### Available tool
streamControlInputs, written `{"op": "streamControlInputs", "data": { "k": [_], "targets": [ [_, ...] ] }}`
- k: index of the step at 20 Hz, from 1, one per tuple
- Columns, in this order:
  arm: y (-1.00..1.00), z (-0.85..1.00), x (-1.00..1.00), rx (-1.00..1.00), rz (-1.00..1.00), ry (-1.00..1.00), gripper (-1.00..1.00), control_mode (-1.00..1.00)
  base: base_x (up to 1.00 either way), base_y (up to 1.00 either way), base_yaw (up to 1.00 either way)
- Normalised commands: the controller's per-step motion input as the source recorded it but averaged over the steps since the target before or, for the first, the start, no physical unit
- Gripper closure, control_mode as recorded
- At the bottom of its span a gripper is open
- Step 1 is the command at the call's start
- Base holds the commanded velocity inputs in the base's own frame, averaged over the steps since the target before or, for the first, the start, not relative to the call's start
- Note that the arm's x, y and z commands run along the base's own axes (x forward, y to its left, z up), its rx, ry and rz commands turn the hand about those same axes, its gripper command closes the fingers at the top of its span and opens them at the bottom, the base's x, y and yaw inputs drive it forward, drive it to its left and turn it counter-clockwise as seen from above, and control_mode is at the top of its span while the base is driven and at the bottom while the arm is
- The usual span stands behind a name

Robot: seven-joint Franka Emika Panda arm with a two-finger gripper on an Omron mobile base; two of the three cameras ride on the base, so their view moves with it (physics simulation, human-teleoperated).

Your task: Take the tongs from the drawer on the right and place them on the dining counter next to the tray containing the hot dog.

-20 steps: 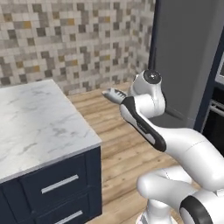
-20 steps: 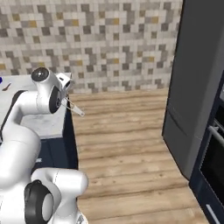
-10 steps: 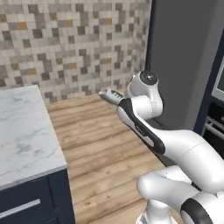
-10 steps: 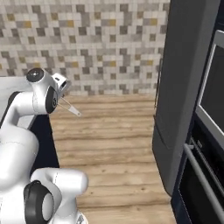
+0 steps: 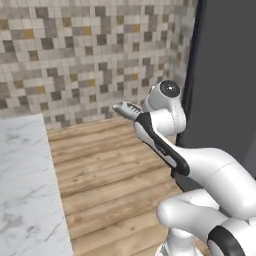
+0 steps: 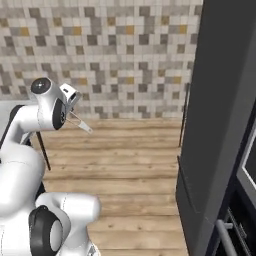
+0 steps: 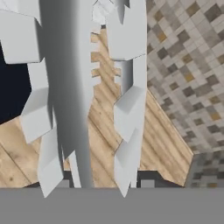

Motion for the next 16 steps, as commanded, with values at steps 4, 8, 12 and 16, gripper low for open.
{"op": "streamControlInputs", "data": {
  "k": [4, 8, 12, 16],
  "targets": [
    [0.00, 0.00, 0.00, 0.00, 0.00, 0.00, 1.00, 1.00, 1.00, 0.00, 0.14],
    [0.00, 0.00, 0.00, 0.00, 0.00, 0.00, 1.00, 1.00, 1.00, 0.00, 0.13],
    [0.00, 0.00, 0.00, 0.00, 0.00, 0.00, 1.00, 1.00, 1.00, -0.02, 0.17],
    [0.00, 0.00, 0.00, 0.00, 0.00, 0.00, 1.00, 1.00, 1.00, -0.03, 0.19]
  ]
}}
